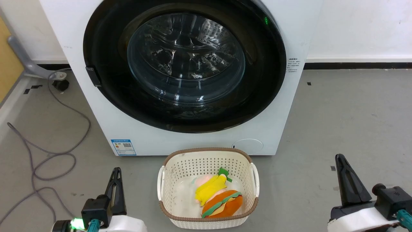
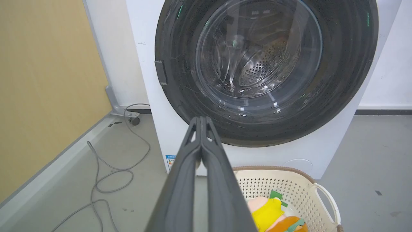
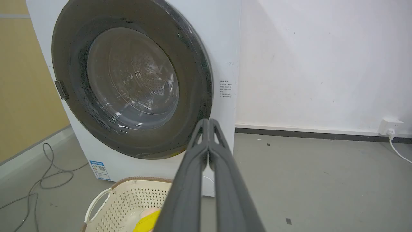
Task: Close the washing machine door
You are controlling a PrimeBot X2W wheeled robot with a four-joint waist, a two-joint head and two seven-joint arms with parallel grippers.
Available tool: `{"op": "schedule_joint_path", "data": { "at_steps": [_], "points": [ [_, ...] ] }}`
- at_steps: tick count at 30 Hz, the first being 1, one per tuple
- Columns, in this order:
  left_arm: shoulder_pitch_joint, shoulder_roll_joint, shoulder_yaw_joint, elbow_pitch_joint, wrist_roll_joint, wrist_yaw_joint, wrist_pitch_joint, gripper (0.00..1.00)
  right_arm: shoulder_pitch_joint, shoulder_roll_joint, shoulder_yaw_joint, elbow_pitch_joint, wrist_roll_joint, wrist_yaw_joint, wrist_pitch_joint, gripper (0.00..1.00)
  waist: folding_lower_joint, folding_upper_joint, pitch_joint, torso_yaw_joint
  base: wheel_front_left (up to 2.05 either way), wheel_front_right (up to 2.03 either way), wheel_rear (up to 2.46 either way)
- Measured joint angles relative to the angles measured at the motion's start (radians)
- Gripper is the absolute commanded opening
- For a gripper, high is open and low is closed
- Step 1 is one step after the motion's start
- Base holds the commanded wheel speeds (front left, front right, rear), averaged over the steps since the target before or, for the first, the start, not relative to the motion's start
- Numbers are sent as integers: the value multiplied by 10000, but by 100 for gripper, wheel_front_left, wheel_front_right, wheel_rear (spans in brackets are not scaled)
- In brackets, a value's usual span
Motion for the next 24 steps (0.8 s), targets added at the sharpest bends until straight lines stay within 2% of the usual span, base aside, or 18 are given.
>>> {"op": "schedule_joint_path", "data": {
  "at_steps": [24],
  "points": [
    [-13, -2, 29, -263, 12, -215, 489, 0, -2, 0, 173, -144, -94, 0, 493, 0, 1, 0, 22, -10, 0, 0, 0]
  ]
}}
